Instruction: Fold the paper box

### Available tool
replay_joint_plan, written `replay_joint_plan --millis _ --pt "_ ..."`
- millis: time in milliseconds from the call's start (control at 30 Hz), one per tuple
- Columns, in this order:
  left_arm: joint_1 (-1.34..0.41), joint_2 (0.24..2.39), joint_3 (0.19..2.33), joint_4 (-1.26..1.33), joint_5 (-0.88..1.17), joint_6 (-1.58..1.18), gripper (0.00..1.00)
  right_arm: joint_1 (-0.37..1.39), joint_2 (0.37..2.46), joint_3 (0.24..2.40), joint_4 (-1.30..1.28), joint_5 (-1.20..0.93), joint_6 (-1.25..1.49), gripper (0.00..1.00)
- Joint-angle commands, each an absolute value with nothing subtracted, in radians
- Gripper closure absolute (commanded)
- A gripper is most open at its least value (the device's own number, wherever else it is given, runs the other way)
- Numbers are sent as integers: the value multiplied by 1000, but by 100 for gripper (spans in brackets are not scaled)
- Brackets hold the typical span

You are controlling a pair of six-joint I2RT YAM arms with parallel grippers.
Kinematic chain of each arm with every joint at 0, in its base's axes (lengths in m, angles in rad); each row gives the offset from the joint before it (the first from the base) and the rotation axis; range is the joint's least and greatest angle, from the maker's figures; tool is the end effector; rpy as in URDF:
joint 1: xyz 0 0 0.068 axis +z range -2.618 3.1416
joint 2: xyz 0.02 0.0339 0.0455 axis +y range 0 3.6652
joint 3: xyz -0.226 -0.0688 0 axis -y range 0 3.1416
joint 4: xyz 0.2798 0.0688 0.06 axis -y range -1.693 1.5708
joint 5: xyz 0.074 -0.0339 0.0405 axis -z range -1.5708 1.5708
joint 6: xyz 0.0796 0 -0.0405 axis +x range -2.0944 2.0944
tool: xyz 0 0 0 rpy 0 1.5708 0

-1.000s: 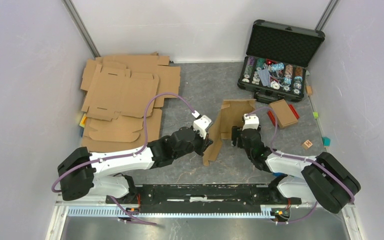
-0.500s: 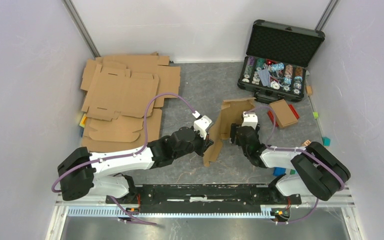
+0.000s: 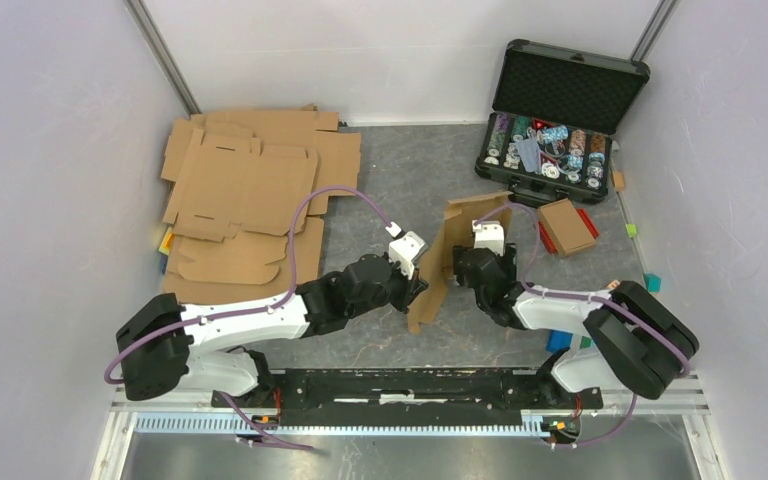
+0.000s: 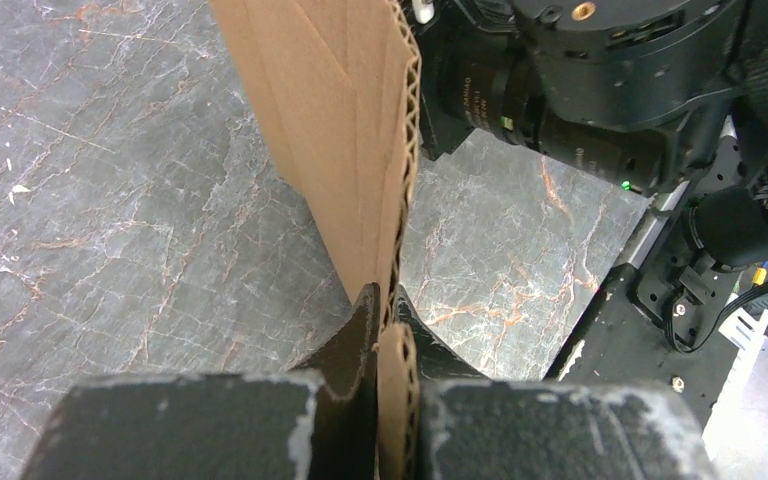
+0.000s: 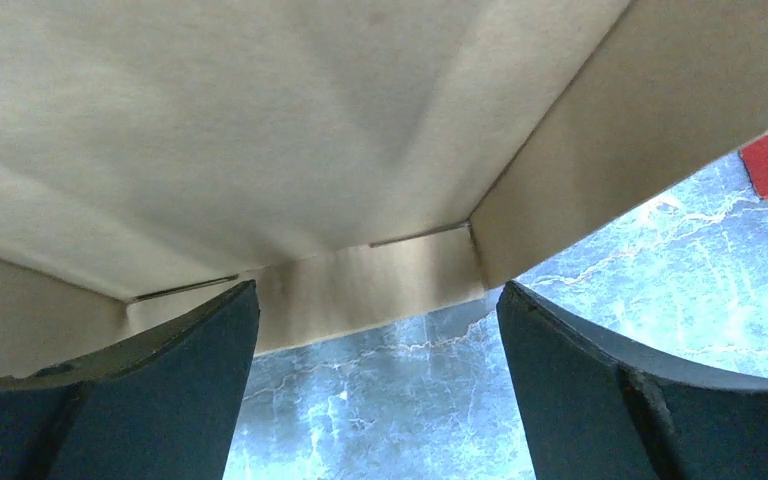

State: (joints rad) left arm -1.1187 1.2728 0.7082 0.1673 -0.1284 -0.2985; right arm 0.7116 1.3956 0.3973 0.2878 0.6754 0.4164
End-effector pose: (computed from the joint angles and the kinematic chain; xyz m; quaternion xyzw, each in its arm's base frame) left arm 0.1678 -0.3222 0.1713 0.2988 0.7763 -0.3190 0.4543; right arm 0.2489 0.1490 0.0446 0.0105 0.8686 -0.0442 0.4935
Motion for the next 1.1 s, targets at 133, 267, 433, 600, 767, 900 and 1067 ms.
replay_joint_plan --millis 133,267,433,600,767,900,1067 --pt "-1132 1225 704 150 -143 -332 97 691 1189 391 230 606 411 2" --pt "-1131 1218 709 113 -164 -317 97 629 1070 323 235 552 391 2" --pt "-1131 1208 727 74 -178 -299 97 594 890 265 186 472 310 2" --pt "-1120 1208 773 -14 -204 -285 96 591 688 238 166 311 162 1" --pt "-1108 1201 853 -153 -233 -238 96 592 638 322 62 202 98 1" --pt "-1101 1203 959 -316 -297 -210 96 592 618 414 -10 138 44 1" --pt "-1099 1194 1041 -445 -316 -169 96 592 587 530 -88 143 -57 1"
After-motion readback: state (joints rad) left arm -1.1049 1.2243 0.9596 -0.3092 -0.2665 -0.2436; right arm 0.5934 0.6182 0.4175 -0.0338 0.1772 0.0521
